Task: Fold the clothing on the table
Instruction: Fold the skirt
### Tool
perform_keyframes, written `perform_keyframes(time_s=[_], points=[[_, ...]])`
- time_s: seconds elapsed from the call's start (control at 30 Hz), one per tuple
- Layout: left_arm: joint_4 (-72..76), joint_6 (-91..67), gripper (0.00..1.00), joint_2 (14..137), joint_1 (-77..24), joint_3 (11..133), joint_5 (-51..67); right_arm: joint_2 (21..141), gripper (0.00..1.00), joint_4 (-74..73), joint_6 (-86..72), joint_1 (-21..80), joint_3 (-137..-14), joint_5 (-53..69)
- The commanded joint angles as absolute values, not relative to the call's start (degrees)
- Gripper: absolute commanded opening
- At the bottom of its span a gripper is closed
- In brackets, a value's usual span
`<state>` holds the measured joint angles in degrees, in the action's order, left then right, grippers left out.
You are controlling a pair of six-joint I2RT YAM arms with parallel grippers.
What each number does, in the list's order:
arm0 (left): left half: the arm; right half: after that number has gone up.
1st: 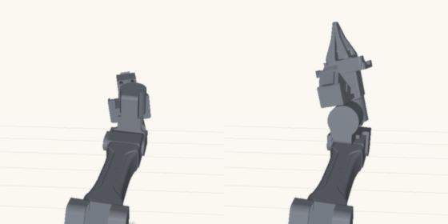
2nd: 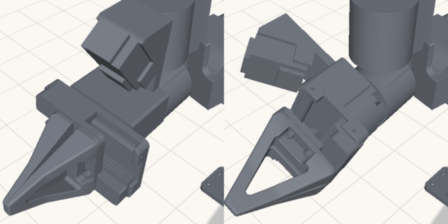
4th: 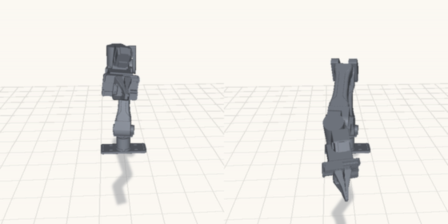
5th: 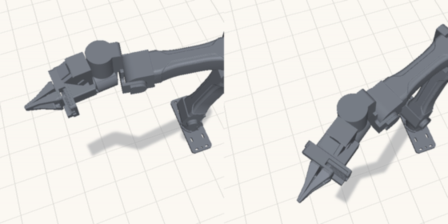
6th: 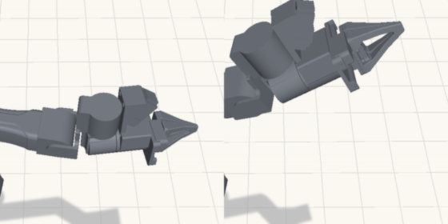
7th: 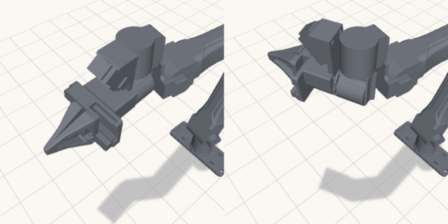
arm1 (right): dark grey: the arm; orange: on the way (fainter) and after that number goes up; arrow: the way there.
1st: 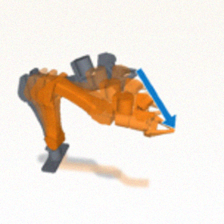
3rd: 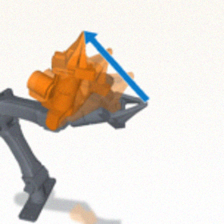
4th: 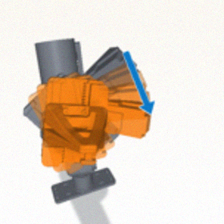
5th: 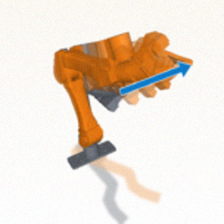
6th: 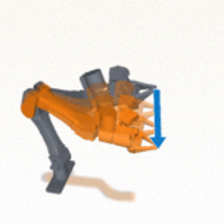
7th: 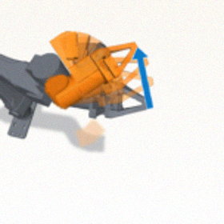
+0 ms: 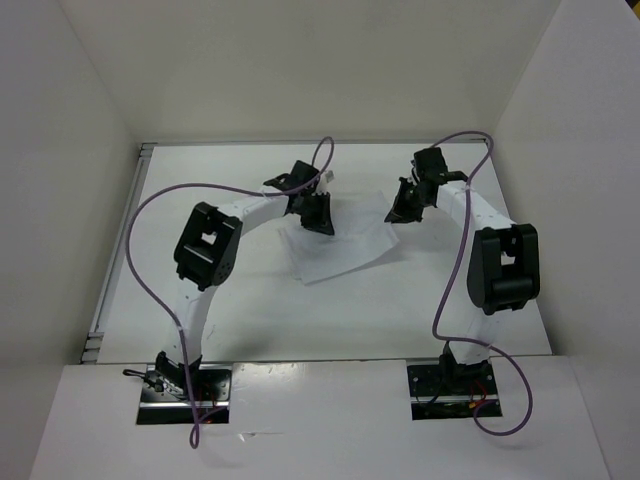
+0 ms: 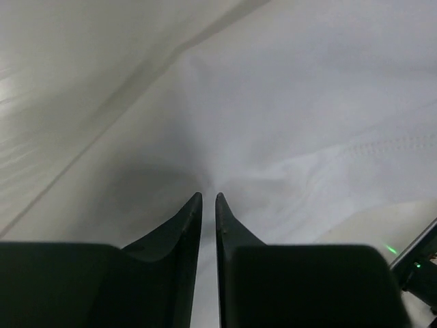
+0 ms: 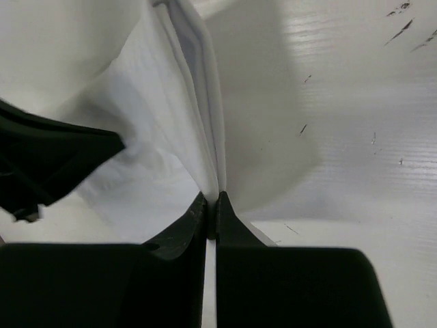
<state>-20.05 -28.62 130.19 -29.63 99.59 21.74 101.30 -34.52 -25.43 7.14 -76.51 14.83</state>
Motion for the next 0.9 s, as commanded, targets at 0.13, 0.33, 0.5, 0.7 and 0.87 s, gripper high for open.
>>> perform_keyframes(time_s=[0.13, 0.33, 0.5, 0.7, 0.87], points=[[-25.13, -26.11, 0.24, 109.63, -19.7, 92.57, 15.65, 99.32, 0.0, -35.07, -24.17, 7.03, -78.75, 15.38], [-26.19, -24.96, 0.22, 105.29, -17.67, 83.51, 10.11, 99.84, 0.0, -35.07, -24.17, 7.03, -79.28, 15.91], [-23.56, -25.49, 0.19, 106.96, -17.67, 76.74, 11.77, 98.17, 0.0, -35.07, -23.64, 8.34, -79.8, 17.05], [-22.06, -26.02, 0.17, 109.77, -18.72, 75.32, 11.78, 97.03, 0.0, -35.07, -23.12, 11.33, -81.47, 17.05], [-20.92, -27.07, 0.17, 111.09, -19.95, 75.32, 11.78, 97.03, 0.0, -35.6, -23.12, 14.93, -83.4, 18.37]])
